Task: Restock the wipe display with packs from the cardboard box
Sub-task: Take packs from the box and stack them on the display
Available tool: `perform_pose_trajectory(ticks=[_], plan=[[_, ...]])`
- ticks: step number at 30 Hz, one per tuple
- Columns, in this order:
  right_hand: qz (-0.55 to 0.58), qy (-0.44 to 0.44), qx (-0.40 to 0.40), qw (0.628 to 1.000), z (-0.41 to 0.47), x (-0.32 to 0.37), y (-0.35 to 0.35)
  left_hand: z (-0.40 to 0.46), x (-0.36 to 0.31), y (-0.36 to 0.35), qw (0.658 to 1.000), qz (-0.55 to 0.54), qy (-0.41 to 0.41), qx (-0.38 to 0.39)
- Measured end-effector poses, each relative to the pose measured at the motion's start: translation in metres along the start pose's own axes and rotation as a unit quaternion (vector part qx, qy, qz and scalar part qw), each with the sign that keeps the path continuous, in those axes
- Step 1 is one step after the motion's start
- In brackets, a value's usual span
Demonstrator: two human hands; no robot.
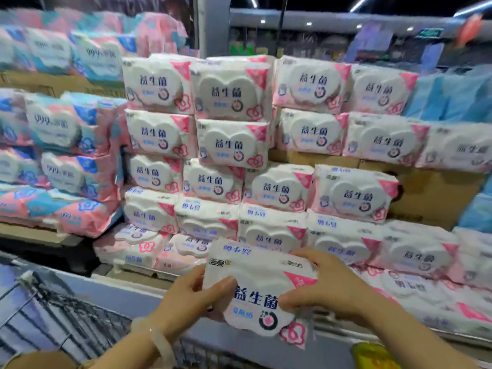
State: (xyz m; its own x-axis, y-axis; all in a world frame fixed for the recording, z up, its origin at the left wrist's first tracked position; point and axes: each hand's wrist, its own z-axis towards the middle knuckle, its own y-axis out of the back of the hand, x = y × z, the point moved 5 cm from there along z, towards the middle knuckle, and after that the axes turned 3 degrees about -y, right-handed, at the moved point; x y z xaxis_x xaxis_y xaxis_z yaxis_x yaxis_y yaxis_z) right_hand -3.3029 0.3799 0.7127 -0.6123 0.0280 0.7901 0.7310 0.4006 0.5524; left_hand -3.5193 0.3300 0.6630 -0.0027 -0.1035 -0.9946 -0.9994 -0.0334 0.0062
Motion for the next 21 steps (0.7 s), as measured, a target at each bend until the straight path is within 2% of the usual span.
perform_pose_trajectory(ticks=[4,11,13,17,19,21], plan=[[-0.009,0.054,-0.048,0.997,0.011,0.03,0.078,0.039,-0.066,-0.038,0.992,0.082,-0.097,-0.021],[-0.008,0.156,-0.096,0.983,0.056,0.078,0.198,0.119,-0.159,-0.097,0.955,0.185,-0.223,-0.069],[-0.008,0.181,-0.111,0.977,0.073,0.087,0.221,0.141,-0.175,-0.107,0.941,0.218,-0.241,-0.092],[0.002,0.207,-0.13,0.97,0.108,0.096,0.245,0.17,-0.197,-0.116,0.921,0.236,-0.241,-0.194],[-0.04,0.202,-0.15,0.967,0.129,0.096,0.244,0.178,-0.198,-0.118,0.9,0.264,-0.233,-0.256],[-0.088,0.2,-0.161,0.962,0.144,0.092,0.235,0.184,-0.189,-0.123,0.871,0.319,-0.244,-0.281]])
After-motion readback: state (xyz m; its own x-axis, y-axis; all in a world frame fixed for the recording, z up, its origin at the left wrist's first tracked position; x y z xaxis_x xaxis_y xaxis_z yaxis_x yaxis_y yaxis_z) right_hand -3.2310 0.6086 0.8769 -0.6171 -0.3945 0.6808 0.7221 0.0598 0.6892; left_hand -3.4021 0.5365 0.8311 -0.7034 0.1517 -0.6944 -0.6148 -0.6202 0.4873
